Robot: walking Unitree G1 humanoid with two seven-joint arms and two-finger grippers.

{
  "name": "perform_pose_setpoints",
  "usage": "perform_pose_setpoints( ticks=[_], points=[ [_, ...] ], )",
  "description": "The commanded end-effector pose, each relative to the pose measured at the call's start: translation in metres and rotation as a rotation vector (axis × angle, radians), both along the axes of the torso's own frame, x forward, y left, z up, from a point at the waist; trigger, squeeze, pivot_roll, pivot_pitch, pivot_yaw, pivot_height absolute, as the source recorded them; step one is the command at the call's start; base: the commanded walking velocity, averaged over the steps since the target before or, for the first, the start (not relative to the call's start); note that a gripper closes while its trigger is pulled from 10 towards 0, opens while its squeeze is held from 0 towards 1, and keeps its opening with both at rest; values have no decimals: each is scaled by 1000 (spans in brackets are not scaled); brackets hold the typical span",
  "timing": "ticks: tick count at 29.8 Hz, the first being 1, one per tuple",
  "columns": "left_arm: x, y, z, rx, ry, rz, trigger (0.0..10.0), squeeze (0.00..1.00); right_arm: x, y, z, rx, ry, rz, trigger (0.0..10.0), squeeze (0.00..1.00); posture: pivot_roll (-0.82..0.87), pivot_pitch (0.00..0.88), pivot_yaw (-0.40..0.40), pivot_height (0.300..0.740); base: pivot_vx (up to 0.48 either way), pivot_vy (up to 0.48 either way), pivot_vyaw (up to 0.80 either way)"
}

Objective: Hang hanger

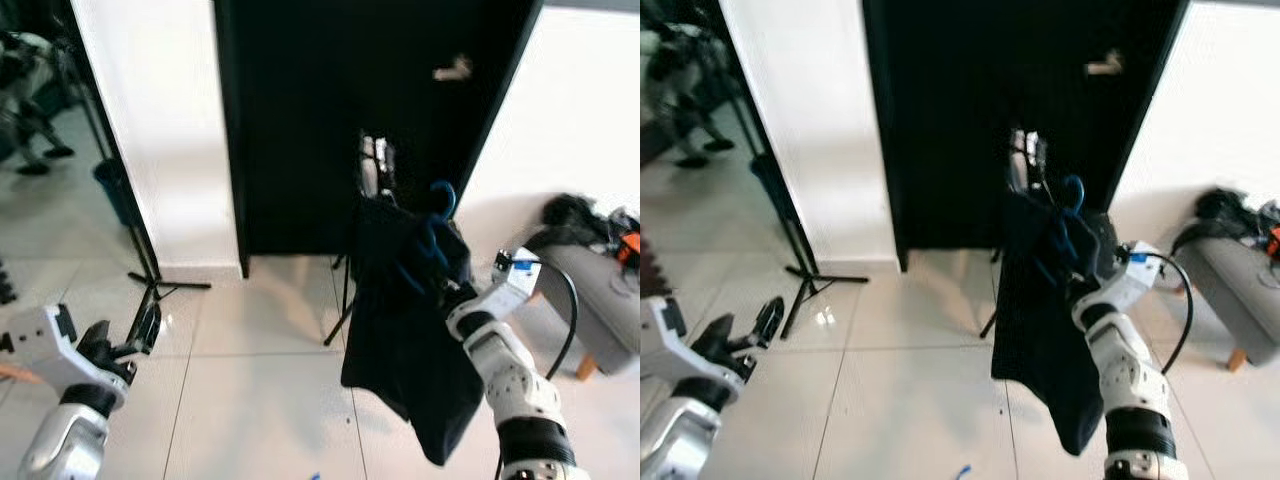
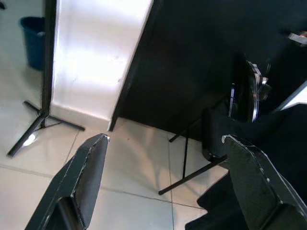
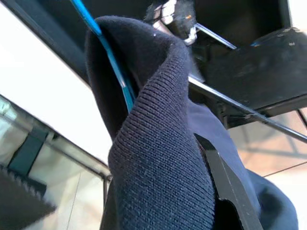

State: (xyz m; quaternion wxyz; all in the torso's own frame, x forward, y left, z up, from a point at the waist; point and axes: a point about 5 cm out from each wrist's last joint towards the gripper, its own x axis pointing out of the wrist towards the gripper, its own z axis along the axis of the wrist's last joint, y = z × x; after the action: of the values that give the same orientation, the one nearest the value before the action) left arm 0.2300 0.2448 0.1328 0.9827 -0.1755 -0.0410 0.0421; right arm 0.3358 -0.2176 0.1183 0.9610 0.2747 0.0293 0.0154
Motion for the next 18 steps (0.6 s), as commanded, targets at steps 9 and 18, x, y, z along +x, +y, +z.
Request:
perform_pose_setpoints(
  ticks=[9, 18],
  points=[
    [22, -11, -5, -58, 11, -106, 10000, 0, 17, 4, 21, -78, -109, -39, 10000, 0, -82, 20, 13, 740, 0, 0, -800],
    [34, -8, -13, -4, 58, -123, 10000, 0, 16, 2, 19, -80, -113, -48, 10000, 0, -101, 23, 22, 740, 0, 0, -800]
  ],
)
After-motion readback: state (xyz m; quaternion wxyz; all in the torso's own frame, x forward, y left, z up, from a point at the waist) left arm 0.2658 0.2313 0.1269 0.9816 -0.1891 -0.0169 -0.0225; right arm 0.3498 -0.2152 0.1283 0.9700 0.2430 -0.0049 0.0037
